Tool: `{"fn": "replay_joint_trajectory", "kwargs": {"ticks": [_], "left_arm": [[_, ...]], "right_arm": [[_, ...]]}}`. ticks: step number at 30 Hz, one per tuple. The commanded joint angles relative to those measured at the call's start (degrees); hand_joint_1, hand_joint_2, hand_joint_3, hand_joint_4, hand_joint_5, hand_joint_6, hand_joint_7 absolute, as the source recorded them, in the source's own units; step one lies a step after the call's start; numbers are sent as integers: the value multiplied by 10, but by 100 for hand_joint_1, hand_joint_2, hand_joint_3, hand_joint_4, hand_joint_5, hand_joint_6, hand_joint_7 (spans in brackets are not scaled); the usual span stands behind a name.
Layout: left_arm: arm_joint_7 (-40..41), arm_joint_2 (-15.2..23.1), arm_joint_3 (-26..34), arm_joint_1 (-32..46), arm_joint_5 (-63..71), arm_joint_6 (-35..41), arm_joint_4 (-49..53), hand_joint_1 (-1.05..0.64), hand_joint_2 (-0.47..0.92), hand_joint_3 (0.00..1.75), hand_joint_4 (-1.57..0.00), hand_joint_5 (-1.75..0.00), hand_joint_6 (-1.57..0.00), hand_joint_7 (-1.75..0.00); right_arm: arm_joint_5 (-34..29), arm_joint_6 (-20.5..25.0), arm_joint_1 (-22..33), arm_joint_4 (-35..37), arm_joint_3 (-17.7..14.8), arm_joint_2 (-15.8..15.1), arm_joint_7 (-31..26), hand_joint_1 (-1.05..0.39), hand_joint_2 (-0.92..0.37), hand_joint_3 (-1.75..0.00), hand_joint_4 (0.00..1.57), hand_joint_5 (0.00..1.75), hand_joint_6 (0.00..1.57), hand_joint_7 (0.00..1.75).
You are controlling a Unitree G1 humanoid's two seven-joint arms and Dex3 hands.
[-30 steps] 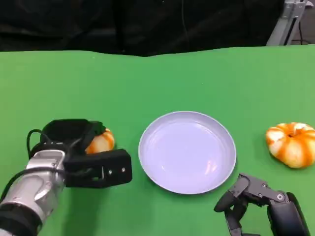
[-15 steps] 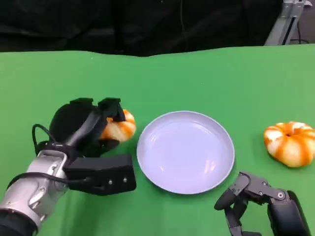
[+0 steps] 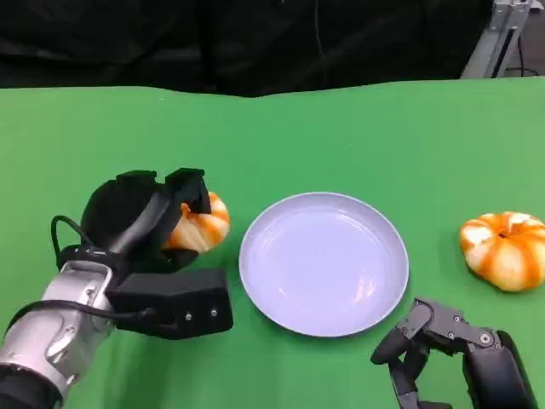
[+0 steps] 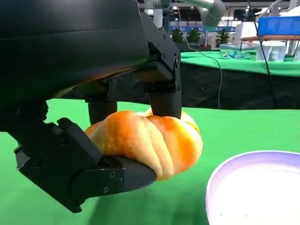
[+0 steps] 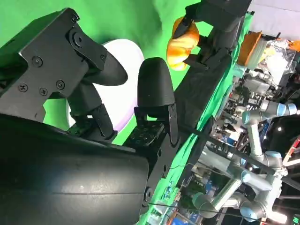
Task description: Grasp the bread from the table and place it into the plate.
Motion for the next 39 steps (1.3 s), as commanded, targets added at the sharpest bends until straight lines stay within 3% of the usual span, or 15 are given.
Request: {"fn": "replay_joint_trajectory", "kwargs": {"ticks": [1,11,12,13,15,16,20,28,39], "left_arm": [[3,11,6,9,-2,2,-5,-15,48,110,-88,-175,-66,-175],[11,12,7,11,0,-3,-13,-14,48,108,-87,-175,-66,-175],[21,-4,0,5,2,-18,-45,-14,48,107,-87,-175,-66,-175],[28,-16,-5,1,4,-29,-70,-17,42,122,-90,-175,-71,-171],[34,-29,-10,-2,6,-40,-97,-18,38,131,-91,-175,-73,-169],[34,-29,-9,0,7,-40,-99,-19,37,133,-92,-175,-74,-168],[27,-89,-42,-26,15,-42,-62,-16,34,130,-91,-175,-74,-174],[24,-94,-41,-25,13,-48,-62,-17,36,129,-91,-175,-74,-173],[17,-98,-44,-23,5,-59,-65,-16,33,134,-92,-175,-76,-170]], "right_arm": [[6,2,0,1,-1,-2,-2,0,-32,-134,85,169,83,131],[6,1,1,1,-1,-1,-3,1,-32,-134,85,171,83,131],[5,1,0,2,0,-1,-3,1,-32,-134,85,171,83,131],[4,1,-1,3,1,-1,-3,0,-32,-133,83,168,83,132],[4,1,-2,4,1,-1,-3,0,-32,-133,83,167,83,132],[4,0,-2,4,1,-1,-3,0,-32,-133,83,166,83,132],[5,5,0,-1,6,3,-2,0,-32,-133,83,166,83,132],[7,8,1,-3,8,6,-2,1,-30,-137,84,171,82,132],[0,10,2,-5,10,5,-6,0,-30,-136,84,165,83,132]]}}
